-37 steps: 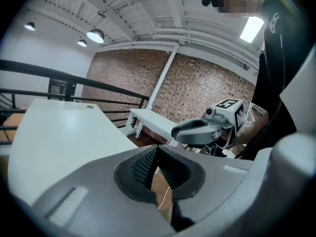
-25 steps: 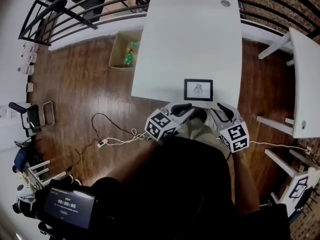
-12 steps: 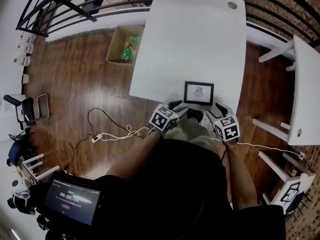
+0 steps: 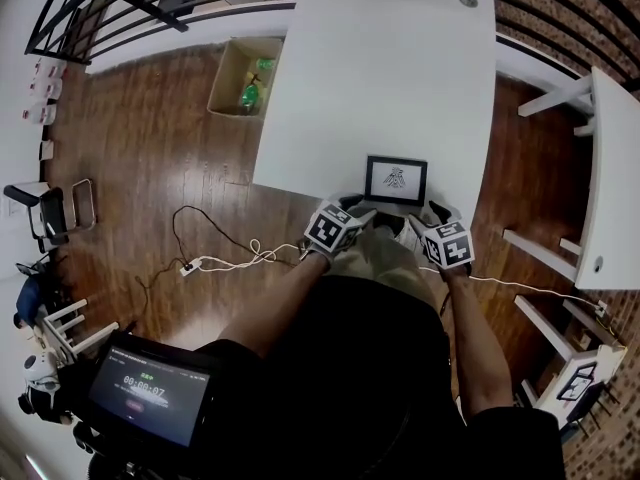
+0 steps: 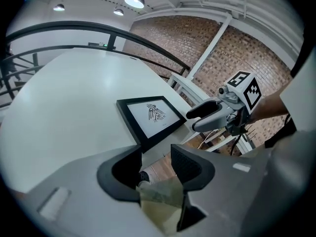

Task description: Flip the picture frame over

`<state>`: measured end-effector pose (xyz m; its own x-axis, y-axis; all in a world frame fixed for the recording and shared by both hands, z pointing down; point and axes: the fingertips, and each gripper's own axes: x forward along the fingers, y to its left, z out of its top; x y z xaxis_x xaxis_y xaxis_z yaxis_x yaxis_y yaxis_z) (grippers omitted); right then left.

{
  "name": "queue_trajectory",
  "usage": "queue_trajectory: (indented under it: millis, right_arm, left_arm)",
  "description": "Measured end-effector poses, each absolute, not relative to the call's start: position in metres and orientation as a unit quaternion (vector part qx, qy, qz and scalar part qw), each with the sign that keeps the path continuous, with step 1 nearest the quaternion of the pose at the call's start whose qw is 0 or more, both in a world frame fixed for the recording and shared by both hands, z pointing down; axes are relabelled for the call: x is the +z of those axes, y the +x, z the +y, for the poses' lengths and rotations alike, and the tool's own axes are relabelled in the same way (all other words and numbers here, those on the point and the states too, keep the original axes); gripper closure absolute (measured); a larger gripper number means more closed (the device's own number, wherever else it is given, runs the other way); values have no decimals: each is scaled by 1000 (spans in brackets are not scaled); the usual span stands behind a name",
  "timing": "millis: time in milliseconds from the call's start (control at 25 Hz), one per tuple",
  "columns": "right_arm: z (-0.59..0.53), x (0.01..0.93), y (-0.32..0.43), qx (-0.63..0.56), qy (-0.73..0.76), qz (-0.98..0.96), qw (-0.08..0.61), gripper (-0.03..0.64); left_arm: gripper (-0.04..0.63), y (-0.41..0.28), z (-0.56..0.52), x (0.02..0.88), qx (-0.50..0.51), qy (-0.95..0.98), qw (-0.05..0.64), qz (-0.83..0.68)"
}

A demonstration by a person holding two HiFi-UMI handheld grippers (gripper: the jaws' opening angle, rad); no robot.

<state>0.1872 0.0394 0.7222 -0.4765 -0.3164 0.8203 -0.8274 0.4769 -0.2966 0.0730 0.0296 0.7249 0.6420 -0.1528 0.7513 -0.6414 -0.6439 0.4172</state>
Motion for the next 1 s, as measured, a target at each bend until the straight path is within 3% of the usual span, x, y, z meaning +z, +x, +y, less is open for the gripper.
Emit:
queue_trajectory:
  millis: [1000]
  right_arm:
    - [40, 722, 178, 380, 354, -785, 337, 379]
  left_arm:
    - [374, 79, 24, 719, 351, 834, 353, -237]
